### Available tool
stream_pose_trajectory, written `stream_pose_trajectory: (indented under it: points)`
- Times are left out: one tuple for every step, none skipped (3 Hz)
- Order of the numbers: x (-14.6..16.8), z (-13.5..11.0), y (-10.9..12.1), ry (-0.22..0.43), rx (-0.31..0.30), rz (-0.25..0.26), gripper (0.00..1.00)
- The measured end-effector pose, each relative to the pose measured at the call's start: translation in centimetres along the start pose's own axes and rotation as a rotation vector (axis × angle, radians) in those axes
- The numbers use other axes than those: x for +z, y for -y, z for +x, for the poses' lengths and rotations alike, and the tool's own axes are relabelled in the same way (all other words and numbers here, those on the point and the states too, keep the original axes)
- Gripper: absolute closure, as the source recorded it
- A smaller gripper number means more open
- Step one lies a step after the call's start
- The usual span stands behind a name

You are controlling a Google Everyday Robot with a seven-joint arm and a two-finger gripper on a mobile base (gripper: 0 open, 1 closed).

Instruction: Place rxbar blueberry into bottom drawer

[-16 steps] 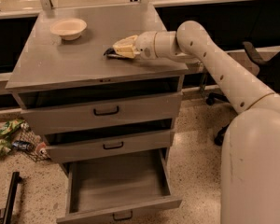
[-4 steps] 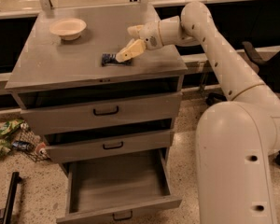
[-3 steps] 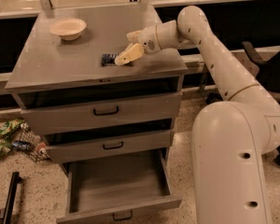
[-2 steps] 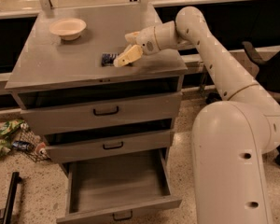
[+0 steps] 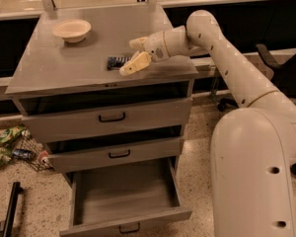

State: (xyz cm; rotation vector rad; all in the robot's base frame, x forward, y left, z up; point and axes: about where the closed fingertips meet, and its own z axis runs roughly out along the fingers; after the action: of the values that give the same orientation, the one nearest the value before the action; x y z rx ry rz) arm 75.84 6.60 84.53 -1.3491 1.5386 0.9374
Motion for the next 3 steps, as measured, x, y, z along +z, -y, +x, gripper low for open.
stream_pose_trajectory:
  points:
    - [-0.4, 0.2, -0.3, 0.002, -0.005, 0.0, 0.11]
    - [-1.7, -0.5, -2.0, 0.001, -0.022, 0.007, 0.07]
    - [-2.1, -0.6, -3.8, 0.0, -0.028, 0.001, 0.0]
